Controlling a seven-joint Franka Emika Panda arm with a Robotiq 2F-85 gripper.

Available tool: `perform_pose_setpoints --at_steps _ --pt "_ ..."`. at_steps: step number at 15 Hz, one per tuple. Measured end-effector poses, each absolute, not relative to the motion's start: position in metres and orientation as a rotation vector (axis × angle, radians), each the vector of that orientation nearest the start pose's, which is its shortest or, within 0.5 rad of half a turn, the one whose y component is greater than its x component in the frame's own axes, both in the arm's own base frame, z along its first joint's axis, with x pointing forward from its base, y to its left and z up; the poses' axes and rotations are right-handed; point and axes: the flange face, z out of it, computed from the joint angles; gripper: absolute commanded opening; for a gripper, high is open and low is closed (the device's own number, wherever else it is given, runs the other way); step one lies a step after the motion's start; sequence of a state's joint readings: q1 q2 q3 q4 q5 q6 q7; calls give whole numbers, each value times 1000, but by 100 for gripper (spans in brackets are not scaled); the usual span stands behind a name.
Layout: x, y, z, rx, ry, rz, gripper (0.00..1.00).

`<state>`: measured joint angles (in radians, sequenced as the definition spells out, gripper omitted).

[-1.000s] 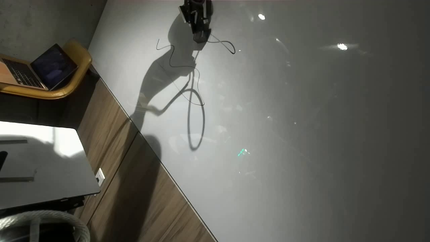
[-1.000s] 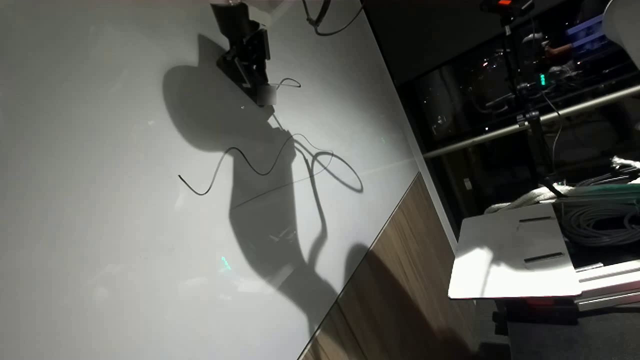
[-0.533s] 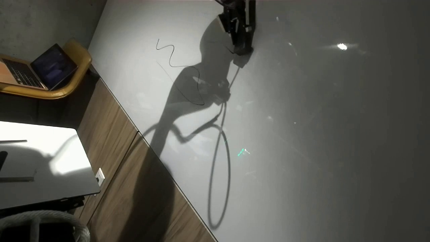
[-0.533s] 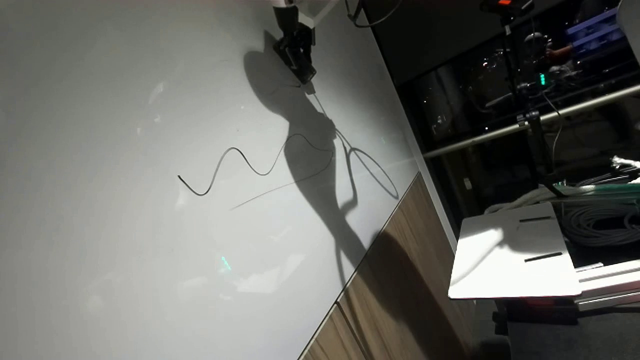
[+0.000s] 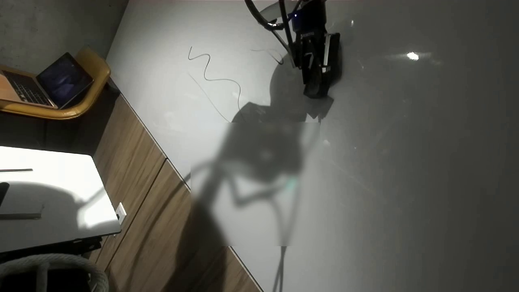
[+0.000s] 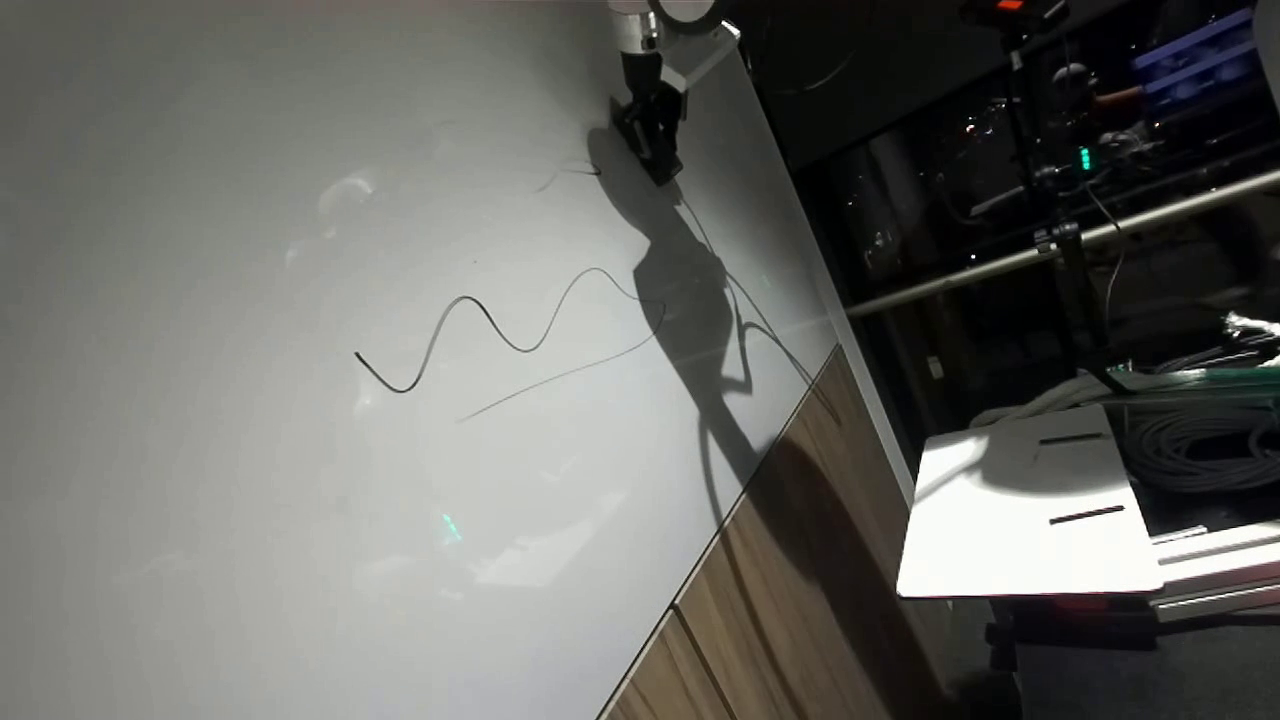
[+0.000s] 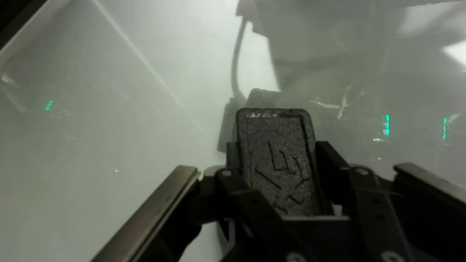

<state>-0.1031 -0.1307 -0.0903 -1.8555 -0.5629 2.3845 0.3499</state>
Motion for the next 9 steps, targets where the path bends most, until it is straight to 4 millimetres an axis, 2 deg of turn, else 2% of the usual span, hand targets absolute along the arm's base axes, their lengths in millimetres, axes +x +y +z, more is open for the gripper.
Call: perform_pose_setpoints --at_steps 2,4,6,9 --pt "556 -109 652 -3330 407 -1197 29" --pt "555 -87 656 -3333 334 -1194 29" --pt "555 -51 662 -3335 233 -1189 29" --pt "554 19 671 -3326 44 -1187 29"
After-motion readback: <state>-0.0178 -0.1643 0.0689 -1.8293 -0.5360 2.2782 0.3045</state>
